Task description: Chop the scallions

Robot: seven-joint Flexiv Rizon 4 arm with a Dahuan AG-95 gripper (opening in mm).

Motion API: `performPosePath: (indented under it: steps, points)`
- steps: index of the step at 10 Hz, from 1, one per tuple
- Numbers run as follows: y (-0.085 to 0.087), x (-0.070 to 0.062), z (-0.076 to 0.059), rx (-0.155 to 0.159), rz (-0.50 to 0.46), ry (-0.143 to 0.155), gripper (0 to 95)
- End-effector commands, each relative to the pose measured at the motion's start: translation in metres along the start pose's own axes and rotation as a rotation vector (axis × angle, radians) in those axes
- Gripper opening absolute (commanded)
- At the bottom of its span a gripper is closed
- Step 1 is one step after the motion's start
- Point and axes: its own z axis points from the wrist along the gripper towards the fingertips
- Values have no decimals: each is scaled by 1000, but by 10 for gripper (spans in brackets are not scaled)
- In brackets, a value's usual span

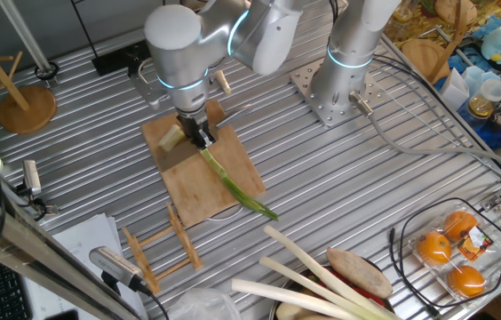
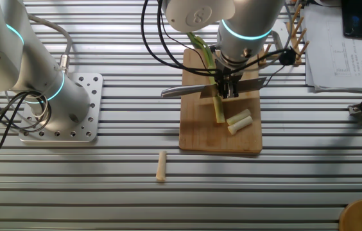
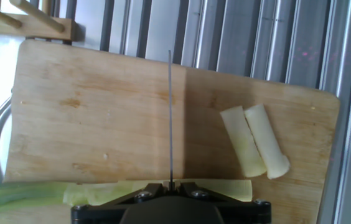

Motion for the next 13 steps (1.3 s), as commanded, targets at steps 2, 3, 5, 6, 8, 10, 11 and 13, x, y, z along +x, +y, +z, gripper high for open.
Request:
performPosePath:
  steps: [2, 3, 5, 6, 8, 10, 11, 13]
  points:
    - [-2, 5, 4, 8, -1, -1, 0]
    - [-2, 7, 5, 7, -1, 0, 0]
    - [-3, 11, 7, 10, -12, -18, 0]
    - [-3, 13, 8, 15, -17, -27, 0]
    - [-4, 17, 11, 19, -17, -25, 0]
    - [-5, 20, 13, 20, -19, -20, 0]
    - [-5, 23, 15, 22, -22, -25, 0]
    - [-9, 23, 27, 26, -25, -48, 0]
